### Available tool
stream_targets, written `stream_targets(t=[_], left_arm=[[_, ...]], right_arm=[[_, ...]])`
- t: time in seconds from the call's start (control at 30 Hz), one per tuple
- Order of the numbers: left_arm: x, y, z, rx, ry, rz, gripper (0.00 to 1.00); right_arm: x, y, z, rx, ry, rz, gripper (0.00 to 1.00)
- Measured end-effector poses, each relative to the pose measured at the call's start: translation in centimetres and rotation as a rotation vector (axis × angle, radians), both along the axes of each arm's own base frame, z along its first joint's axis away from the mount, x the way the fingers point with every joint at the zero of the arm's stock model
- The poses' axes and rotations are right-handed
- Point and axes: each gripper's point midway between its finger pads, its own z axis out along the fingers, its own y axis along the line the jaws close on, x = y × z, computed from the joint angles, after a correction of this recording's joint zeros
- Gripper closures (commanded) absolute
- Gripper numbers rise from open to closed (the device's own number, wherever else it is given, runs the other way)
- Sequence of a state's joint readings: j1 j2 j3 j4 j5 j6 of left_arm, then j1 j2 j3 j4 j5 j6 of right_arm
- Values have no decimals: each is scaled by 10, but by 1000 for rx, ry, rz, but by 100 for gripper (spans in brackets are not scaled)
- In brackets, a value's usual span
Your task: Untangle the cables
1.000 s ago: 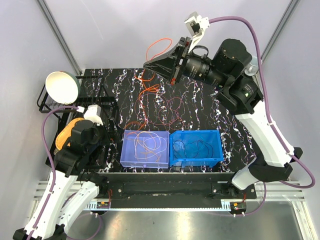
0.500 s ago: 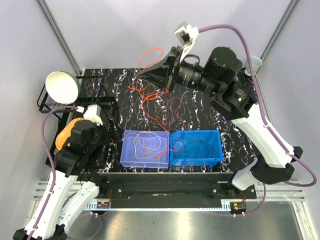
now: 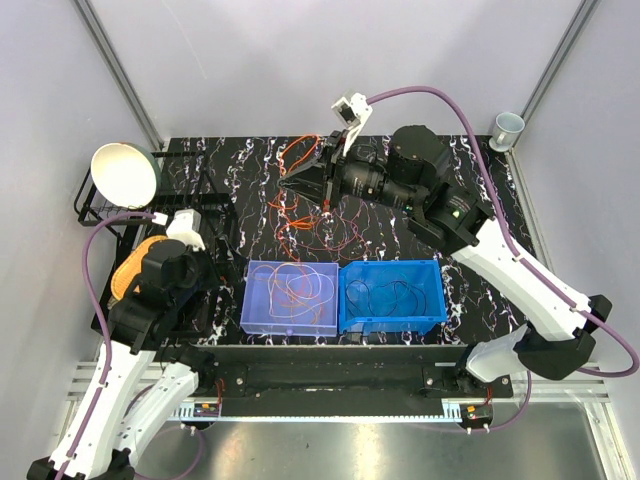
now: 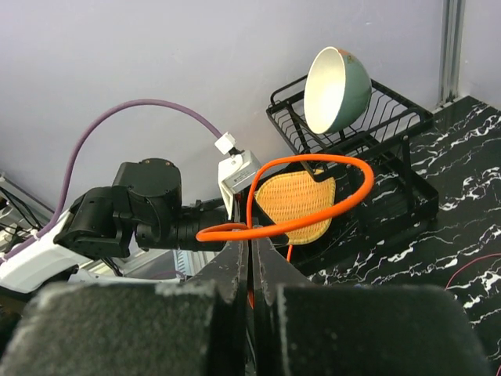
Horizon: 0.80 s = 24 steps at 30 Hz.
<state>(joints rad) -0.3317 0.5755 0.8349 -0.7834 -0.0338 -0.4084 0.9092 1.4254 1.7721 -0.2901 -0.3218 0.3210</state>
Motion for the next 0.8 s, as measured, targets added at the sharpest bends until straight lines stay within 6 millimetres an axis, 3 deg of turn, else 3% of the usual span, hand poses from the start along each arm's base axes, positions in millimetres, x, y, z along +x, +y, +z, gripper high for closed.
stream_targets(t=[0.13, 0.23, 0.57, 0.8], left_arm=[[0, 0, 0, 0, 0, 0, 1], [0, 0, 0, 0, 0, 0, 1], [0, 0, 0, 0, 0, 0, 1], [0, 0, 0, 0, 1, 1, 1]], right_arm=[[2, 1, 3, 15, -14, -8, 100], [7, 3, -8, 6, -7, -24, 100], [21, 12, -114, -161, 131, -66, 100], [17, 15, -156, -209, 205, -64, 100]])
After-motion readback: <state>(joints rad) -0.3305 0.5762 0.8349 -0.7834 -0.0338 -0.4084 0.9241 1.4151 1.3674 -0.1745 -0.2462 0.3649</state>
